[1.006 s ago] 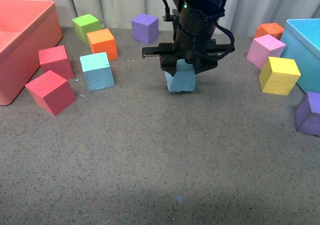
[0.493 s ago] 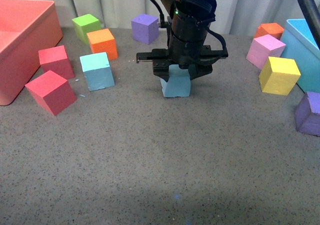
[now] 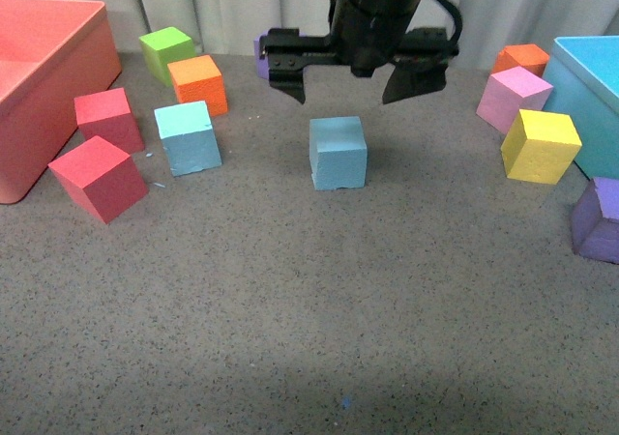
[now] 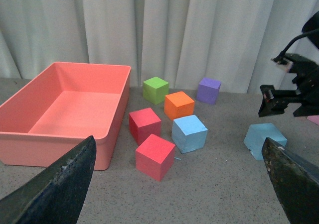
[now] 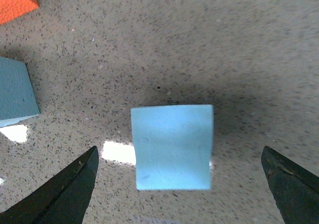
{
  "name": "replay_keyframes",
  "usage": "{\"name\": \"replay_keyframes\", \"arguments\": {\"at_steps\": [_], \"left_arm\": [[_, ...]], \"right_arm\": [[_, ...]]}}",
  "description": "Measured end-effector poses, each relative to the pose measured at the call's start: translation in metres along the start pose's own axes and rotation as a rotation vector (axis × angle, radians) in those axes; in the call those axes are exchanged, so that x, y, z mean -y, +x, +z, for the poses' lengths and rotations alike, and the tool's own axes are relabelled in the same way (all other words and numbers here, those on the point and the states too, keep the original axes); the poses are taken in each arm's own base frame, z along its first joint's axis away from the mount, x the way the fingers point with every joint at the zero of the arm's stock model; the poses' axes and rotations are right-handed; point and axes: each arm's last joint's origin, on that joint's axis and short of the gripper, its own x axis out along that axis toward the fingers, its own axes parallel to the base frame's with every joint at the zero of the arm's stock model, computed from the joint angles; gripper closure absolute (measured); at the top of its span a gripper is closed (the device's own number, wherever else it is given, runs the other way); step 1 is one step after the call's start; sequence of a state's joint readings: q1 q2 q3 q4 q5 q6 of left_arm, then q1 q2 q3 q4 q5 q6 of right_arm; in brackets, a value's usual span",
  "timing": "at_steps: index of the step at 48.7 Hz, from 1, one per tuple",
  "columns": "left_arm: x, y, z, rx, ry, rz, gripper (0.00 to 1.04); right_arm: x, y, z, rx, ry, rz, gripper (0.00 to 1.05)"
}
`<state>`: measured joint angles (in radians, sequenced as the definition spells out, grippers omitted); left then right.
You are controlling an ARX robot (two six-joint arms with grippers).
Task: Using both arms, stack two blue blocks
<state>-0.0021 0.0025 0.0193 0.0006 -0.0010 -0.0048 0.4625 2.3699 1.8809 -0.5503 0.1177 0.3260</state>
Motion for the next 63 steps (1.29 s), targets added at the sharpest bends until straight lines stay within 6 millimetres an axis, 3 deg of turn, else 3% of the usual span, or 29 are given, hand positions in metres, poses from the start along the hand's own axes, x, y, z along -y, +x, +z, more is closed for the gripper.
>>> {"name": "replay_keyframes", "arguments": {"at_steps": [3, 8, 13, 18, 22, 25, 30, 44, 63], "left_arm": [[0.0, 0.0, 0.0, 0.0, 0.0, 0.0, 0.07], [0.0, 0.0, 0.0, 0.0, 0.0, -0.001, 0.07], [0.0, 0.0, 0.0, 0.0, 0.0, 0.002, 0.07], [0.0, 0.0, 0.0, 0.0, 0.0, 0.001, 0.07], [0.0, 0.0, 0.0, 0.0, 0.0, 0.0, 0.07], [0.0, 0.0, 0.0, 0.0, 0.0, 0.0, 0.07], [0.0, 0.0, 0.0, 0.0, 0.0, 0.0, 0.07], [0.0, 0.0, 0.0, 0.0, 0.0, 0.0, 0.07], [0.0, 0.0, 0.0, 0.0, 0.0, 0.0, 0.07]], "right_arm": [[0.001, -0.012, 0.006, 0.042, 0.001, -0.009, 0.1], [0.018, -0.016, -0.008, 0.394, -0.069, -0.17, 0.26], [0.06, -0.032, -0.052, 0.697, -0.055, -0.163, 0.48], [0.1, -0.084, -0.082, 1.036, 0.017, -0.134, 0.71], [0.122, -0.108, -0.106, 1.072, 0.028, -0.153, 0.89], [0.131, -0.114, -0.129, 1.041, 0.011, -0.146, 1.03], [0.142, -0.123, -0.156, 1.009, -0.007, -0.136, 1.04], [0.164, -0.156, -0.204, 1.016, 0.003, -0.148, 1.04], [0.177, -0.181, -0.243, 1.013, -0.007, -0.127, 1.04]]}}
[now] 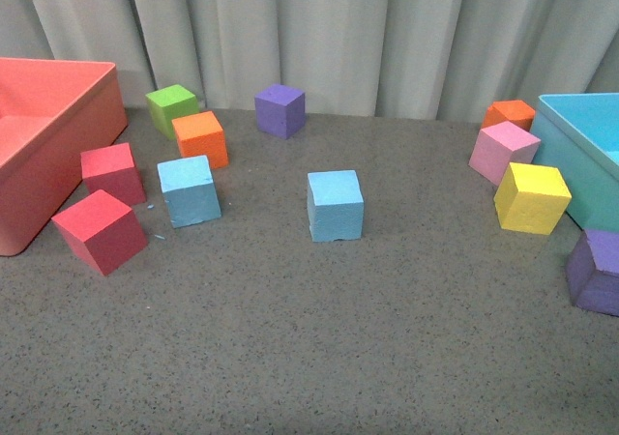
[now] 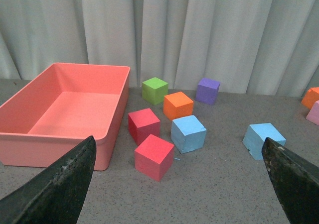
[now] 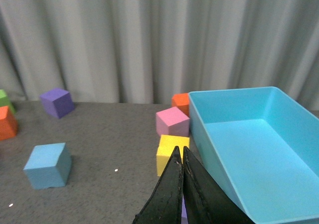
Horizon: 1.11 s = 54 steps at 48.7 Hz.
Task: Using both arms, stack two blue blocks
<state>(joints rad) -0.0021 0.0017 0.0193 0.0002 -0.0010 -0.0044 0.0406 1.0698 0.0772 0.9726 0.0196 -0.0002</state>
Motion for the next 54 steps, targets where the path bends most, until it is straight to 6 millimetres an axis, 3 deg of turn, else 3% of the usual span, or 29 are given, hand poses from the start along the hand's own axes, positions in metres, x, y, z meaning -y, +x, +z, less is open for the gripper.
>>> {"name": "replay_keyframes", "arguments": {"at_steps": [29, 54], "left_arm": [[0.0, 0.0, 0.0, 0.0, 0.0, 0.0, 0.07], [0.0, 0.0, 0.0, 0.0, 0.0, 0.0, 0.07]], "right_arm": [[0.005, -0.042, 0.003, 0.013, 0.001, -0.02, 1.04], [0.005, -0.059, 0.006, 0.026, 0.001, -0.02, 1.04]]}}
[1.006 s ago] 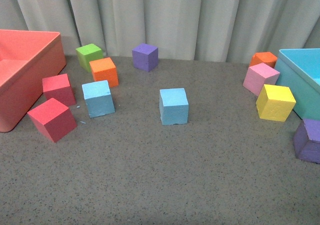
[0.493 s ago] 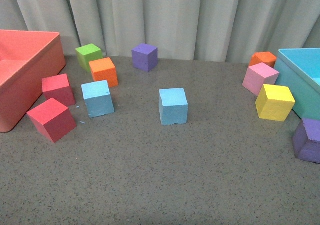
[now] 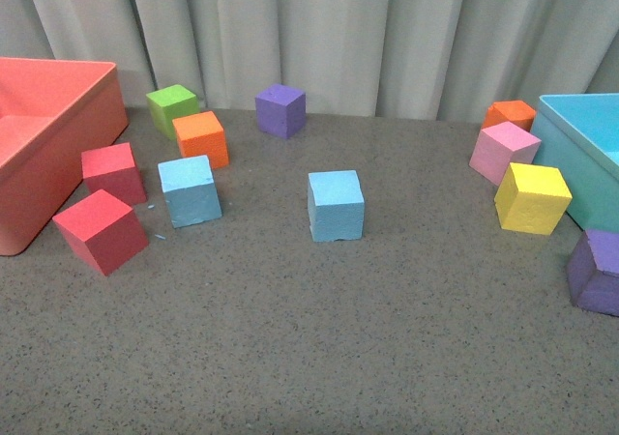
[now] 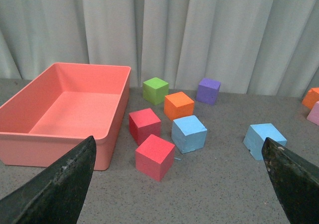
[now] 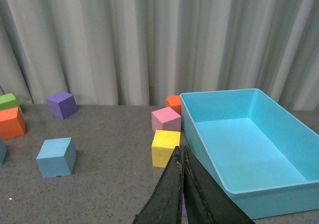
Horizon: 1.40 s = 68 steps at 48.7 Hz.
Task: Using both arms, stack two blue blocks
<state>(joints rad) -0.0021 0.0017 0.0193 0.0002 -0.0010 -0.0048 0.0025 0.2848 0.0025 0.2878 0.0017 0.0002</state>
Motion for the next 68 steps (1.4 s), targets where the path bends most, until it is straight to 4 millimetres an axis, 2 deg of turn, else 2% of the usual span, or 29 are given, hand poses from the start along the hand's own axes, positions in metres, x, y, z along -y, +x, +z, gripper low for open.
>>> {"name": "replay_keyframes", "arguments": {"at_steps": [34, 39, 44, 47, 53, 57, 60, 62, 65, 68], "left_arm": [[0.0, 0.0, 0.0, 0.0, 0.0, 0.0, 0.07], [0.0, 0.0, 0.0, -0.012, -0.004, 0.008, 0.07], [-0.001, 0.005, -0.004, -0.236, -0.03, 0.066, 0.07], [0.0, 0.017, -0.005, -0.319, -0.065, 0.056, 0.07], [0.006, 0.045, 0.008, -0.342, -0.086, 0.059, 0.07], [0.016, 0.081, 0.02, -0.378, -0.11, 0.041, 0.07], [0.022, 0.103, 0.02, -0.443, -0.121, 0.042, 0.07], [0.029, 0.126, 0.016, -0.512, -0.124, 0.035, 0.07], [0.04, 0.157, 0.006, -0.636, -0.13, 0.035, 0.07], [0.047, 0.177, -0.002, -0.697, -0.144, 0.028, 0.07]], "right_arm": [[0.0, -0.018, -0.003, -0.006, 0.0, 0.002, 1.04], [0.0, -0.018, -0.003, -0.006, 0.0, 0.002, 0.9], [0.0, -0.018, -0.003, -0.005, 0.0, 0.002, 0.74], [0.0, -0.018, -0.003, -0.005, 0.0, 0.002, 0.61], [0.0, -0.018, -0.003, -0.005, 0.0, 0.002, 0.44], [0.0, -0.018, -0.003, -0.005, 0.0, 0.002, 0.28], [0.0, -0.018, -0.003, -0.005, 0.0, 0.002, 0.19], [0.0, -0.018, -0.003, -0.005, 0.0, 0.002, 0.1], [0.0, -0.018, -0.003, -0.005, 0.0, 0.002, 0.1], [0.0, -0.018, -0.003, -0.005, 0.0, 0.002, 0.1]]}}
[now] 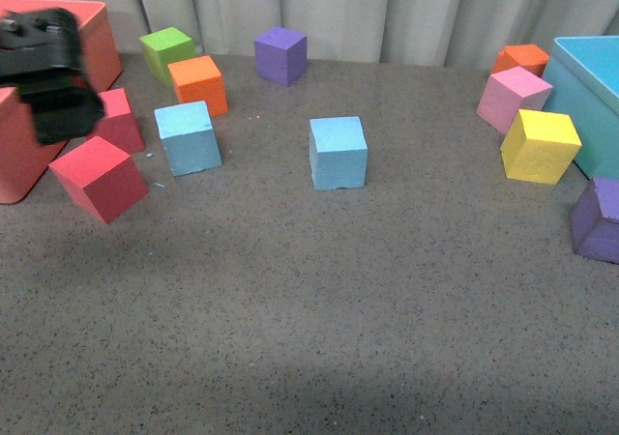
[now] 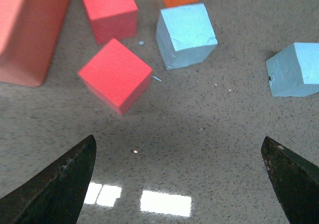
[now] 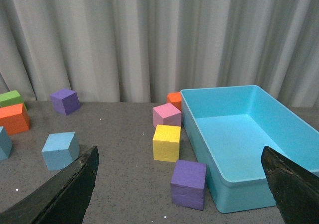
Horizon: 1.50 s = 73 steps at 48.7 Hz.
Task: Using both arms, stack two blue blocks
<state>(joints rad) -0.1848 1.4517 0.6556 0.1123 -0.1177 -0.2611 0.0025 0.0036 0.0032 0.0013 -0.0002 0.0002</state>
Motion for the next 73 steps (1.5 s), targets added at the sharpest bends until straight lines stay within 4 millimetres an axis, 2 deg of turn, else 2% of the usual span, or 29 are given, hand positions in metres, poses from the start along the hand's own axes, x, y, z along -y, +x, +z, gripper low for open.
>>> {"name": "replay_keyframes", "arguments": {"at_steps": [12, 27, 53, 73], "left_arm": [[0.034, 0.072, 0.035, -0.16, -0.017, 0.017, 0.07], [0.05, 0.126, 0.053, -0.244, -0.024, 0.043, 0.07], [0.055, 0.177, 0.065, -0.324, -0.076, 0.119, 0.07], [0.052, 0.203, 0.067, -0.362, -0.114, 0.16, 0.07]], "right_arm": [[0.0, 0.0, 0.0, 0.0, 0.0, 0.0, 0.1], [0.0, 0.0, 0.0, 0.0, 0.0, 0.0, 0.1], [0.0, 0.0, 0.0, 0.0, 0.0, 0.0, 0.1], [0.0, 0.0, 0.0, 0.0, 0.0, 0.0, 0.1]]}}
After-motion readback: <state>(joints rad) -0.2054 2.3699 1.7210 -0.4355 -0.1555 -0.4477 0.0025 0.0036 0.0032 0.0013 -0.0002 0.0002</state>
